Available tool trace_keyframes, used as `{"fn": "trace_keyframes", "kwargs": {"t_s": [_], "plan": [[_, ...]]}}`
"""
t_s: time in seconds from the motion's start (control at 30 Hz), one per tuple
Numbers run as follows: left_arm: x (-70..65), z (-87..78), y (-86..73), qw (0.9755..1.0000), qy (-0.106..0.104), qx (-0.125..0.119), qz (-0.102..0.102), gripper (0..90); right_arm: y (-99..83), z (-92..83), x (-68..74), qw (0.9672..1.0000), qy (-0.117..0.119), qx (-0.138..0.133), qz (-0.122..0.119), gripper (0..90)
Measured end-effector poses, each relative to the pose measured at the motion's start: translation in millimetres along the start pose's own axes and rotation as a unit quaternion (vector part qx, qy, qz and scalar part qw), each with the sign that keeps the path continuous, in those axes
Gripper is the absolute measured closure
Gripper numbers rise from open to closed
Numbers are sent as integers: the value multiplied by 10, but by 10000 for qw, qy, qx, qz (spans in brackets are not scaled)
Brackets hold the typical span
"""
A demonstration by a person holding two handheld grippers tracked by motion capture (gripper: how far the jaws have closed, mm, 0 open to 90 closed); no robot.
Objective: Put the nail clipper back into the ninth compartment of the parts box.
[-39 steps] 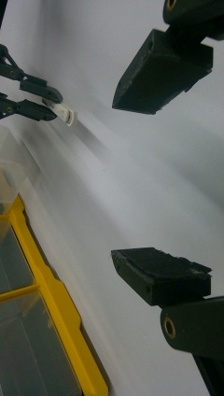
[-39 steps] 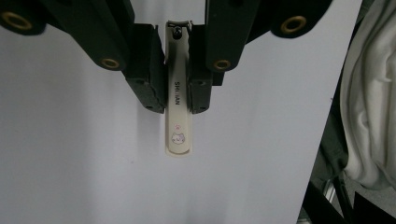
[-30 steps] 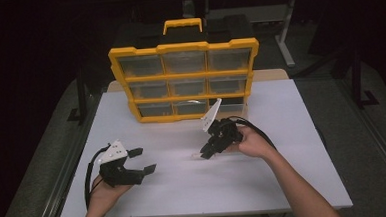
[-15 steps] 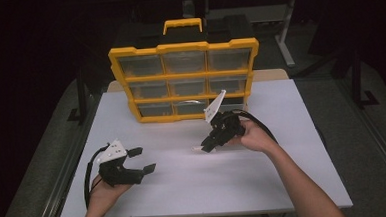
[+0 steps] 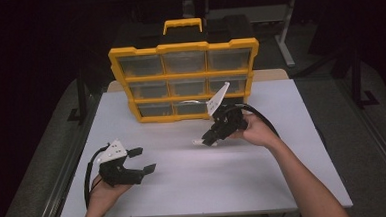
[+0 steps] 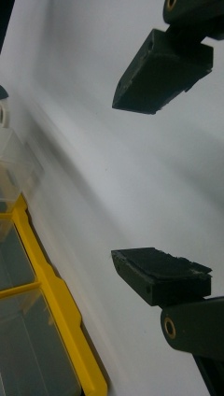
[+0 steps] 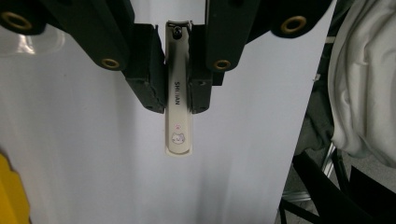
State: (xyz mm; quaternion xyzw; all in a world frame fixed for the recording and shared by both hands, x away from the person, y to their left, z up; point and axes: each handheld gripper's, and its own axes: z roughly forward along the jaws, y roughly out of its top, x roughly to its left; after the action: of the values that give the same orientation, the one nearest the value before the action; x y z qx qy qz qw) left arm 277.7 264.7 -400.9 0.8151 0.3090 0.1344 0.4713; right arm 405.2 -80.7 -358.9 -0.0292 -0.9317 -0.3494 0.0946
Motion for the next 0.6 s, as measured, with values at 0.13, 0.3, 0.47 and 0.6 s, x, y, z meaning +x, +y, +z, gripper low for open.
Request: {"fn": "trace_keyframes", "kwargs": {"t_s": [0.13,0.3,0.47,0.6], "plan": [[7,-11,3,10000,12,-1,16,228,21,-66,-11,10000,-53,-81,-12,758],[7,-12,3,10000,9,-14,14,228,32,-139,-29,9999,-96,-138,37,758],[7,-8,0,10000,3,-17,11,228,55,-205,-53,9997,-168,-175,17,758],[8,-12,-1,10000,2,-14,-14,228,78,-267,-65,9996,-212,-184,25,759]]}}
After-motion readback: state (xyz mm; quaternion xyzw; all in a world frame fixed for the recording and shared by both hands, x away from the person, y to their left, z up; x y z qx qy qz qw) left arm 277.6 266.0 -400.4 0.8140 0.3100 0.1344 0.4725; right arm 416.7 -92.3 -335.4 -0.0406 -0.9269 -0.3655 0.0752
